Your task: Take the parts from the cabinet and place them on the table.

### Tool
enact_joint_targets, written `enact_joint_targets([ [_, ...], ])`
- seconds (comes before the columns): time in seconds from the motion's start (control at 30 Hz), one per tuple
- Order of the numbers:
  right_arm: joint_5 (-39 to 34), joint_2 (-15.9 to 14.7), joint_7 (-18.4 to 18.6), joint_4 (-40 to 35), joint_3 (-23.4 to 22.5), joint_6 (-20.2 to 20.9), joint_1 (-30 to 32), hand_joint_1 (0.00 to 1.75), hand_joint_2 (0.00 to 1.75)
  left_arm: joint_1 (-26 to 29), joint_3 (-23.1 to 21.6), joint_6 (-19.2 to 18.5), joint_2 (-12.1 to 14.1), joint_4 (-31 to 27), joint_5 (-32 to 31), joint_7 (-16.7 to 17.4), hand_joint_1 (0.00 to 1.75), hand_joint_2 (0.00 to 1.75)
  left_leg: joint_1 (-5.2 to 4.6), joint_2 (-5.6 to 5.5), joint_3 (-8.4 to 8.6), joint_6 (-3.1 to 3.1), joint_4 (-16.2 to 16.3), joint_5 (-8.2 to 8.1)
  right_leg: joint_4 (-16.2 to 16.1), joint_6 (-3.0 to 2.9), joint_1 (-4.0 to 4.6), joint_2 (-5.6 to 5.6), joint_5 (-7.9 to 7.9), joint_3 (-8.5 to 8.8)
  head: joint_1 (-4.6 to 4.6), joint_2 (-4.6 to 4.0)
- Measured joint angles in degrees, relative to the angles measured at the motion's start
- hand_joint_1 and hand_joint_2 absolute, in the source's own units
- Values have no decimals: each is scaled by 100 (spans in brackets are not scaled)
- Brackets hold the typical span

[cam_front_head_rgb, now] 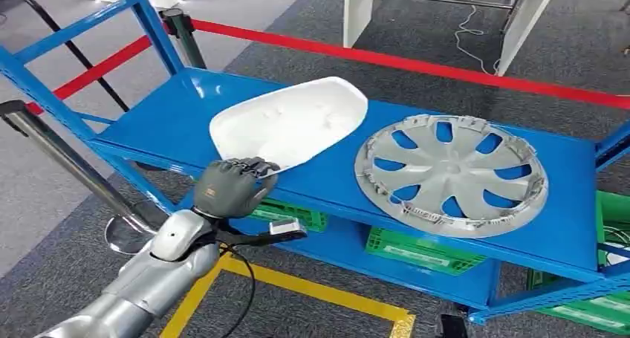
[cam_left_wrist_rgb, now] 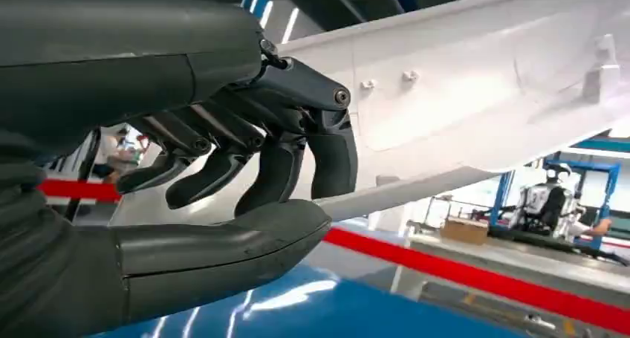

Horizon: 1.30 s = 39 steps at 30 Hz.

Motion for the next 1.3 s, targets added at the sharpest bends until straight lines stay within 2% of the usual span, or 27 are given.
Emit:
enact_joint_targets([
  [0.07, 0, 0, -17, 0, -31, -20, -4, 0, 0, 146, -17, 20, 0, -140, 20, 20, 175, 175, -11, -2, 545, 88, -732, 375, 0, 9, 35, 2, 97, -117, 0, 0],
  [0.1, 0, 11, -26, 0, -41, -28, -5, 0, 0, 198, -24, 24, -2, -227, 11, 35, 175, 175, -38, -9, 936, 176, -1286, 387, 0, 13, 35, 2, 140, -145, 2, 0],
  [0.13, 0, 37, -28, 0, -56, -33, 2, 0, 0, 232, -33, 26, -2, -303, -4, 35, 175, 175, -69, -2, 1245, 270, -1779, 200, 8, 46, 67, 5, 175, -173, 9, 0],
  [0.17, -2, 52, -35, 0, -68, -37, -3, 0, 0, 245, -37, 26, -4, -358, -15, 37, 175, 175, -76, -3, 1341, 243, -1994, 144, -4, 93, 35, -7, 236, -191, 11, 0],
  [0.27, -9, 52, -35, 0, -87, -28, 6, 0, 0, 351, -44, 31, 2, -426, -20, 48, 175, 175, -113, 2, 1237, 286, -2089, 312, -86, 204, 17, -14, 420, -242, 0, 0],
  [0.3, -11, 52, -42, 0, -111, -24, 11, 0, 0, 397, -46, 31, 2, -443, -44, 70, 175, 175, -60, 49, 1209, 280, -2170, 418, -47, 212, -2, 9, 294, -292, -4, 0],
  [0.33, -20, 52, -48, 0, -120, -22, 26, 0, 0, 441, -48, 31, -2, -461, -90, 98, 175, 175, -58, 34, 1125, 331, -2186, 489, 87, 221, 21, 14, 0, -411, 18, 0],
  [0.37, -22, 52, -52, 0, -125, -4, 32, 0, 0, 497, -50, 31, -2, -518, -156, 125, 175, 175, -51, 36, 1023, 341, -2170, 557, 467, 239, 17, 12, -423, -493, 48, 0],
  [0.4, 0, 52, -52, 0, -127, 18, 30, 0, 0, 569, -48, 31, -2, -587, -194, 138, 175, 175, -55, 39, 937, 341, -2150, 612, 892, 254, 12, 13, -717, -579, 64, 0],
  [0.43, 22, 52, -50, 0, -124, 24, 25, 0, 0, 657, -48, 31, 0, -657, -245, 142, 175, 175, -61, 52, 835, 337, -2128, 677, 1359, 274, 13, 11, -892, -657, 61, 0],
  [0.47, 31, 52, -50, 0, -125, 28, 25, 0, 0, 728, -50, 31, -2, -697, -273, 144, 175, 175, -61, 64, 741, 330, -2104, 735, 1639, 288, 16, 14, -845, -661, 66, 0],
  [0.5, 39, 52, -50, 0, -124, 28, 25, 0, 0, 787, -57, 31, -4, -745, -286, 144, 175, 175, -59, 71, 642, 321, -2078, 786, 1660, 304, 13, 11, -633, -557, 66, 0],
  [0.57, 52, 52, -50, 0, -127, 28, 22, 0, 0, 862, -68, 31, -4, -813, -317, 146, 175, 175, -42, 70, 448, 279, -2005, 858, 1152, 328, -9, 8, -201, -98, 63, 0],
  [0.6, 66, 52, -50, 0, -127, 31, 12, 0, 0, 881, -72, 31, -4, -852, -332, 146, 175, 175, -35, 58, 376, 244, -1940, 889, 702, 350, -30, 13, -181, 247, 70, 0],
  [0.63, 85, 52, -50, 0, -127, 35, -9, 0, 0, 914, -72, 33, -4, -928, -354, 146, 175, 175, -57, 29, 282, 201, -1867, 912, 173, 365, -32, 94, -502, 677, 81, 0],
  [0.67, 102, 52, -50, -2, -127, 35, -3, 0, 0, 946, -68, 33, -7, -1009, -395, 146, 175, 175, -69, 6, 240, 178, -1793, 926, -177, 282, -23, 145, -664, 841, 56, 0],
  [0.77, 111, 63, -33, 0, -129, 28, 32, 0, 0, 1106, -72, 44, -31, -1230, -461, 138, 175, 175, -64, -53, 215, 137, -1769, 1043, -98, 149, -10, 30, -648, 694, 70, 0],
  [0.8, 114, 79, -33, 2, -129, 28, 36, 0, 0, 1171, -74, 44, -35, -1308, -463, 135, 175, 175, -50, -57, 184, 104, -1723, 976, -102, 91, -37, -33, -612, 675, 64, 0],
  [0.83, 111, 81, -28, 2, -131, 26, 32, 0, 0, 1216, -83, 44, -37, -1366, -463, 133, 175, 175, -49, -40, 136, 54, -1557, 718, -101, 42, -37, -50, -580, 646, 28, 0],
  [0.9, 114, 81, -26, 2, -131, 28, 28, 0, 0, 1239, -98, 44, -44, -1442, -485, 135, 175, 175, -19, -34, -69, -20, -806, 117, -93, 1, -29, -129, -520, 636, 7, 0],
  [0.93, 114, 81, -24, 2, -133, 28, 30, 0, 0, 1250, -101, 44, -44, -1460, -513, 135, 175, 175, -10, -32, -138, -33, -540, -14, -92, -2, -26, -158, -500, 610, 4, 0],
  [1.07, 114, 81, -24, 2, -133, 28, 31, 0, 0, 1254, -101, 44, -44, -1464, -518, 135, 175, 175, -8, -31, -157, -35, -465, -44, -92, -2, -24, -167, -496, 601, 4, 0],
  [1.1, 114, 81, -20, 2, -135, 28, 34, 0, 0, 1275, -100, 44, -44, -1486, -537, 135, 175, 175, -3, -28, -209, -40, -240, -108, -84, -2, -20, -196, -472, 580, 9, 0],
  [1.13, 153, 81, 20, 2, -153, 28, 38, 0, 0, 1426, -100, 44, -46, -1623, -607, 133, 175, 175, -6, -7, 77, 13, -396, 197, -72, -1, 13, -332, -436, 515, 2, 0],
  [1.17, 203, 107, 35, 2, -153, 33, 33, 0, 0, 1477, -98, 44, -52, -1779, -654, 120, 175, 175, -108, 335, 778, 234, -1619, 502, -79, 0, 54, -480, -436, 535, 15, 0],
  [1.2, 208, 122, 44, 2, -153, 33, 31, 0, 0, 1483, -98, 44, -61, -1818, -654, 118, 175, 175, -157, 424, 821, 256, -1735, 495, -80, 24, 74, -536, -427, 513, 11, 0],
  [1.3, 216, 131, 77, 2, -153, 37, 18, 0, 0, 1553, -81, 44, -55, -1906, -638, 98, 175, 175, -178, 271, 777, 298, -1801, 523, -115, 96, 73, -731, -392, 523, 15, 0],
])
